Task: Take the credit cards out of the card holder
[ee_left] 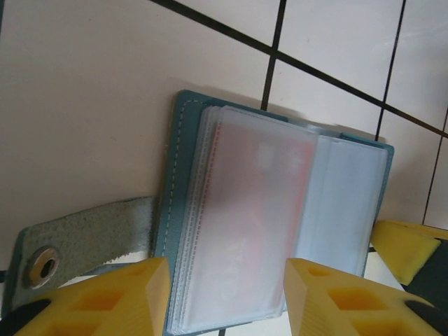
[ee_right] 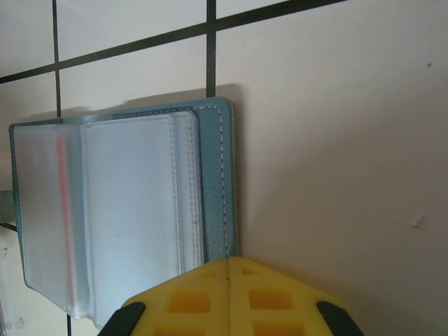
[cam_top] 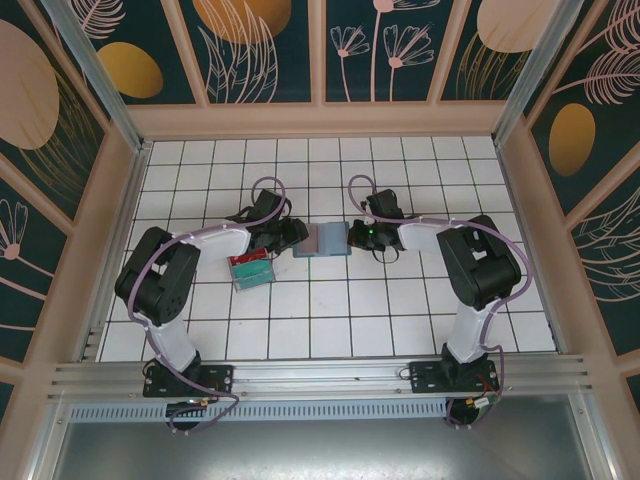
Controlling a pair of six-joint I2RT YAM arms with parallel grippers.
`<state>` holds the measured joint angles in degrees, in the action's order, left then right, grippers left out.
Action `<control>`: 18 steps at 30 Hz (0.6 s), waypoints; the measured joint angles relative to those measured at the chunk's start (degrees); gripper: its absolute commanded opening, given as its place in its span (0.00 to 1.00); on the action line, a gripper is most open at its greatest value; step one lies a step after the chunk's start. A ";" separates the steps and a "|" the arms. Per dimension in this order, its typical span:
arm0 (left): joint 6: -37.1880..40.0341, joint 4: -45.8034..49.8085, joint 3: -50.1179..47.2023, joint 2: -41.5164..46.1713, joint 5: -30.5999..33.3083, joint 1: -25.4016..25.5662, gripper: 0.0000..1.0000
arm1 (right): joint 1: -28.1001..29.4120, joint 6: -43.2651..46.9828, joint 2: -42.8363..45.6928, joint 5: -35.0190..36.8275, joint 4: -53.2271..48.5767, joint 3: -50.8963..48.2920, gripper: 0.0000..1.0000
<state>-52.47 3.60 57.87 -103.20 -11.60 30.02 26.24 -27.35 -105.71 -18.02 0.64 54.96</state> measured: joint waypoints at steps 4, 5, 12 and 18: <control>0.00 -0.48 0.17 -0.92 -0.20 0.04 0.48 | 0.00 -0.02 0.00 0.00 0.00 0.00 0.00; 0.02 -0.57 0.22 -1.20 -0.24 0.13 0.48 | 0.00 -0.02 0.00 0.00 0.00 0.00 0.00; 0.04 -0.87 0.24 -2.25 -1.14 0.76 0.47 | 0.00 -0.02 -0.22 -0.09 0.44 0.02 0.00; 0.07 -0.83 0.68 -2.34 -1.49 0.92 0.48 | 0.00 -0.20 -0.26 -0.26 0.48 0.04 0.00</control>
<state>-52.40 2.76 58.54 -105.54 -13.08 30.94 26.24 -27.55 -105.97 -18.28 1.13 55.00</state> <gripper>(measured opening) 0.475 0.052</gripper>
